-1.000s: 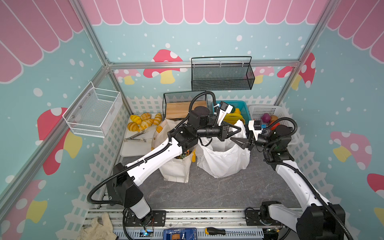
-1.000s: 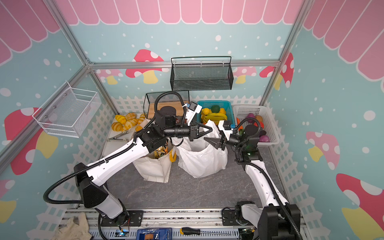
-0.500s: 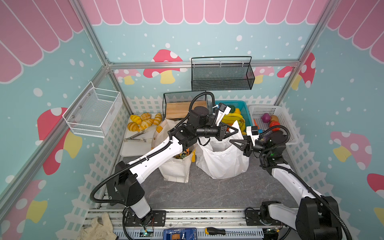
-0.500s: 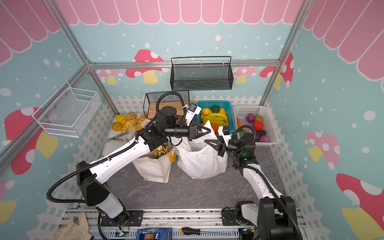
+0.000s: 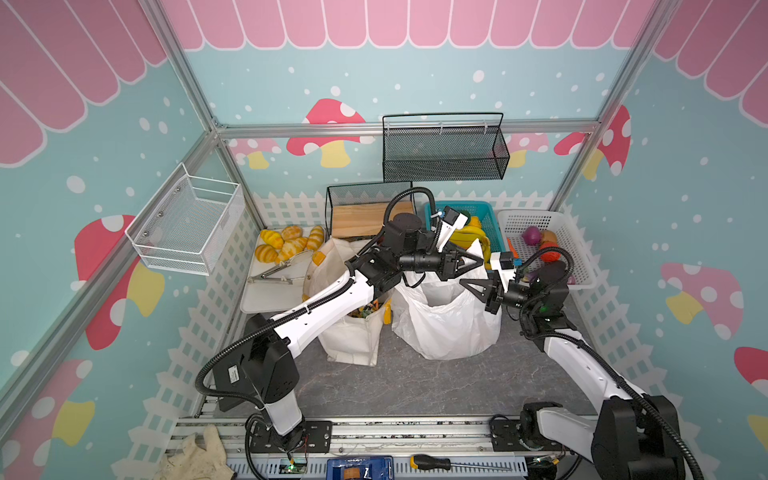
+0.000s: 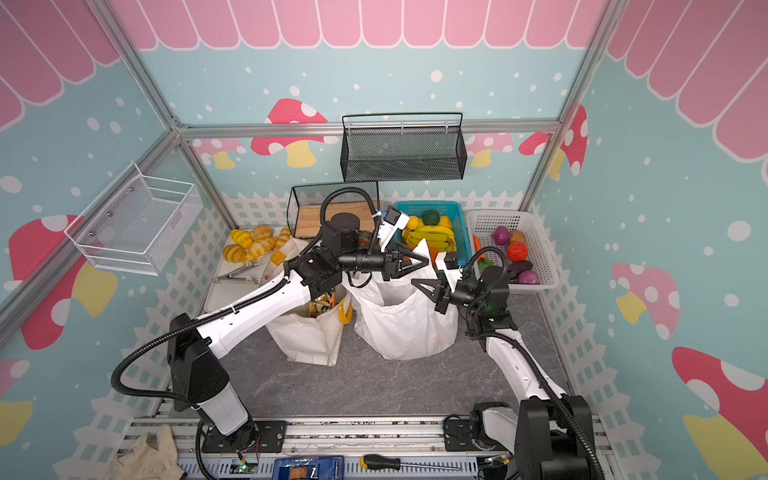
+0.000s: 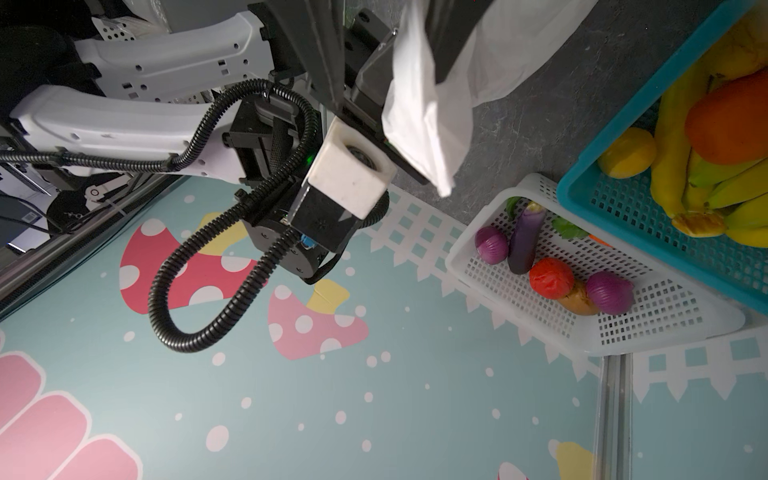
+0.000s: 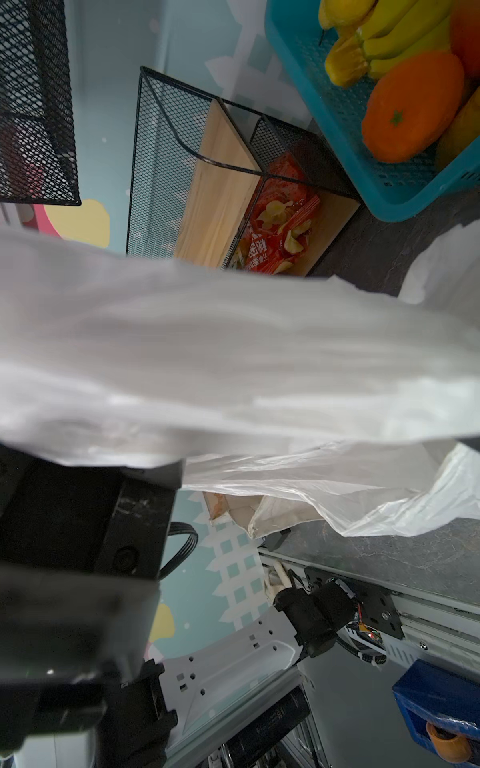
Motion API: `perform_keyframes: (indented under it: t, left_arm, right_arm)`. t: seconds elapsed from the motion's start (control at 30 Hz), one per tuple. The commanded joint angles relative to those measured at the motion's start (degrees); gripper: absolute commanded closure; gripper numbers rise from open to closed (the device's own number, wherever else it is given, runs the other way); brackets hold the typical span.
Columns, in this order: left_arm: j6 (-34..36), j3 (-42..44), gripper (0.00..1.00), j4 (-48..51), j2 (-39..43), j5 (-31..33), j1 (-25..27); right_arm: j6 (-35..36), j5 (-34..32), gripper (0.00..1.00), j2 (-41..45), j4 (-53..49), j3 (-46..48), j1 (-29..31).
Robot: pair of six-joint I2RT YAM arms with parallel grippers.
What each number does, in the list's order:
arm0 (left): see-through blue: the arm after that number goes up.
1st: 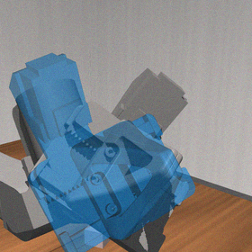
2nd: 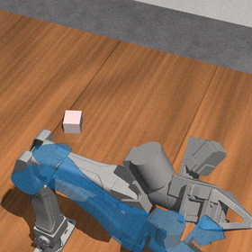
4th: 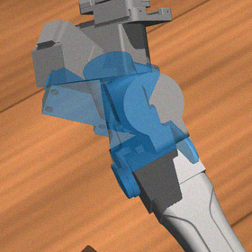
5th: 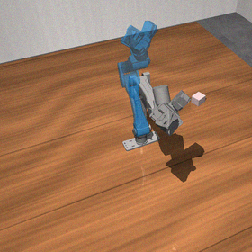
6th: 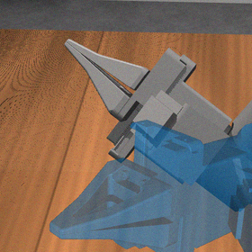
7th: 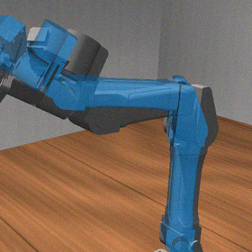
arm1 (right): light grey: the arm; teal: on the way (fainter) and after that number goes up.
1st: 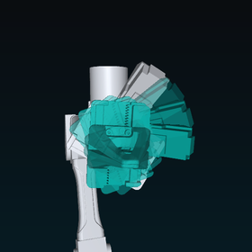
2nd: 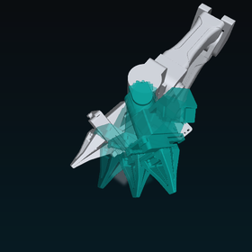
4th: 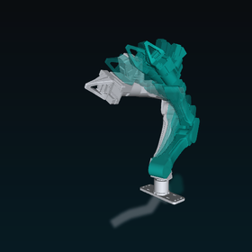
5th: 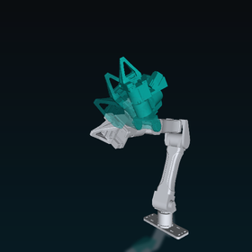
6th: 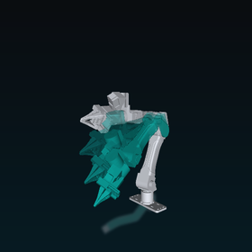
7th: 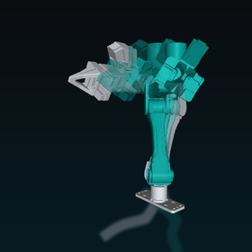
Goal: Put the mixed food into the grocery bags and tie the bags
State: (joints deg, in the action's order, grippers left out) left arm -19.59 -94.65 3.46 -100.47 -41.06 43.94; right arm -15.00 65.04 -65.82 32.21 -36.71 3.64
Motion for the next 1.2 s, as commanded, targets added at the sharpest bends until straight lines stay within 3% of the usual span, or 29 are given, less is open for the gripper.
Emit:
perform_keyframes:
  t: [0.0, 0.07, 0.2, 0.4, 0.77, 1.17]
  left_arm:
    - [3.63, -3.20, 0.88, -0.34, -0.88, -0.76, -0.26]
    - [3.42, -3.69, 0.99, 0.05, -0.88, 0.58, -0.26]
    - [-0.10, -3.06, 1.00, 0.28, -0.39, 4.47, 0.32]
    - [-6.24, 0.12, 1.00, -1.74, 0.84, 10.11, 1.67]
    - [-13.66, 5.20, 1.00, -8.68, 3.48, 14.86, 3.56]
    - [-15.98, 5.84, 1.00, -9.79, 3.08, 15.04, 4.04]
  right_arm:
    - [1.42, -0.14, 0.93, 1.20, -2.23, -0.10, -0.19]
    - [2.26, -2.63, 0.84, 1.91, -4.42, -0.45, -0.12]
    - [5.91, -19.44, 0.44, 7.52, -8.53, 1.02, 1.15]
    - [7.18, -39.90, 0.30, 13.73, -5.31, 4.21, 7.98]
    - [7.70, -75.35, 0.21, 11.67, 9.54, 6.92, 21.52]
    - [6.38, -96.09, 0.18, 2.01, 25.54, 5.90, 29.11]
